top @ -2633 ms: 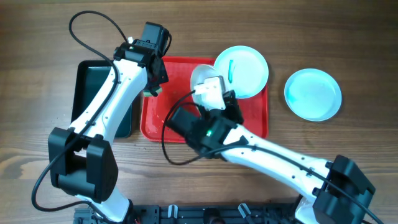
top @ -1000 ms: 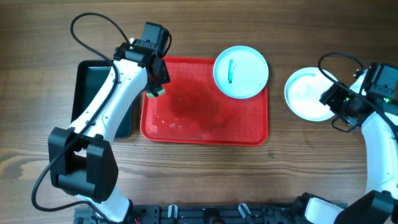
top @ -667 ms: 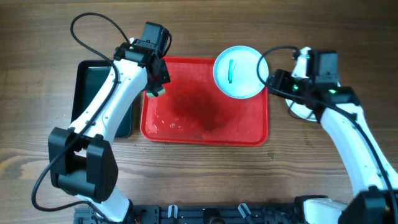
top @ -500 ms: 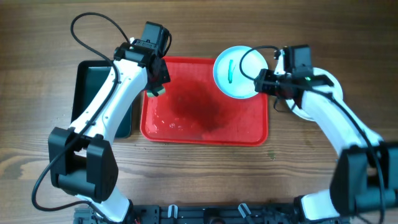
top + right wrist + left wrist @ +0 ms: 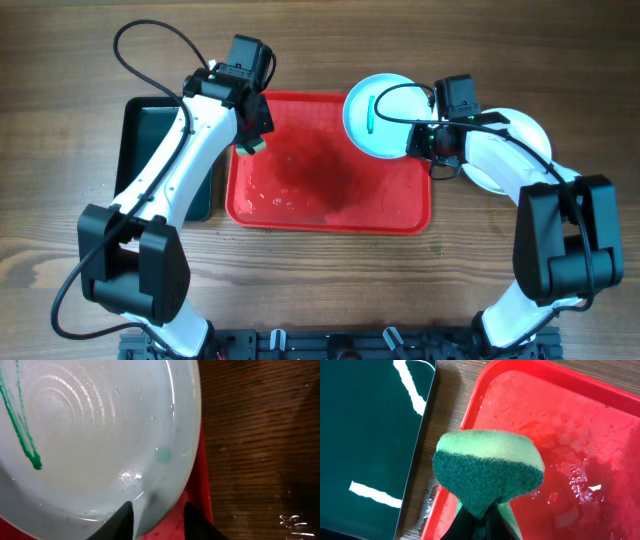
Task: Clean dirty plates on tray and stack at the side
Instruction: 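Release the plate and move right gripper to the last plate's rim, then tilt the last plate up with right gripper and bring sponge over, then scrub the held plate with the sponge in the left gripper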
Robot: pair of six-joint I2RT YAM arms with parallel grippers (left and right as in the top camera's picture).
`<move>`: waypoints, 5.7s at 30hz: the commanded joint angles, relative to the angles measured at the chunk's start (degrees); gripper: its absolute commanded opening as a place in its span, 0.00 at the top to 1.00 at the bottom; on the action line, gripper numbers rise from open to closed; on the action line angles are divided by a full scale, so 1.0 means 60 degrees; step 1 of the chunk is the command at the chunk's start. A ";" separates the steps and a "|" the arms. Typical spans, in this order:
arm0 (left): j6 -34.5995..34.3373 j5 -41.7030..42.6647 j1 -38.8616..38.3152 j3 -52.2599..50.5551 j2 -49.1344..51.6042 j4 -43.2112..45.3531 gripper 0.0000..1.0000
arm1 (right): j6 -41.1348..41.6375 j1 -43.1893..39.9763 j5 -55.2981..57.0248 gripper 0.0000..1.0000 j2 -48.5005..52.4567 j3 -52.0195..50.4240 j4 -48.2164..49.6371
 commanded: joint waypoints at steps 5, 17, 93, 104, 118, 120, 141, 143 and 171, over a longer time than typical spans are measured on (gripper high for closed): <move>0.0117 0.0091 0.0058 0.0055 0.0109 0.0204 0.96 | -0.0790 0.0652 -0.0197 0.96 0.0113 0.0211 -0.0372; 0.0113 0.0168 0.0058 0.0055 0.0109 0.0193 0.96 | -0.1654 0.1530 -0.0627 0.61 -0.0663 0.0841 -0.2302; 0.0772 0.0820 -0.0357 -0.0193 0.3410 0.0984 0.96 | 0.1209 0.2652 -0.1843 0.96 0.2135 0.2208 -0.1118; 0.0918 -0.0036 -0.1060 -0.0193 0.3268 0.1570 0.96 | 0.1209 0.2637 -0.1847 0.96 0.2135 0.2208 -0.1075; 0.3872 0.6364 -0.0925 -0.0193 0.3268 0.2466 0.96 | 0.1024 0.2634 -0.1956 0.96 0.2135 0.2208 -0.1045; 0.2583 0.5027 -0.0816 -0.0193 0.3268 0.2994 0.96 | 0.0965 0.2637 -0.1960 0.96 0.2135 0.2208 -0.1049; 0.4339 0.6874 -0.0692 -0.0193 0.3268 0.2073 0.96 | 0.0889 0.2634 -0.2098 0.96 0.2135 0.2208 -0.0987; 0.3013 0.5136 -0.0696 -0.0193 0.3268 0.2994 0.96 | 0.0871 0.2637 -0.2106 0.96 0.2135 0.2208 -0.0987; 0.2550 0.3752 -0.0678 0.0098 0.3268 0.1829 0.96 | 0.1009 0.2637 -0.2084 0.96 0.2135 0.2208 -0.0925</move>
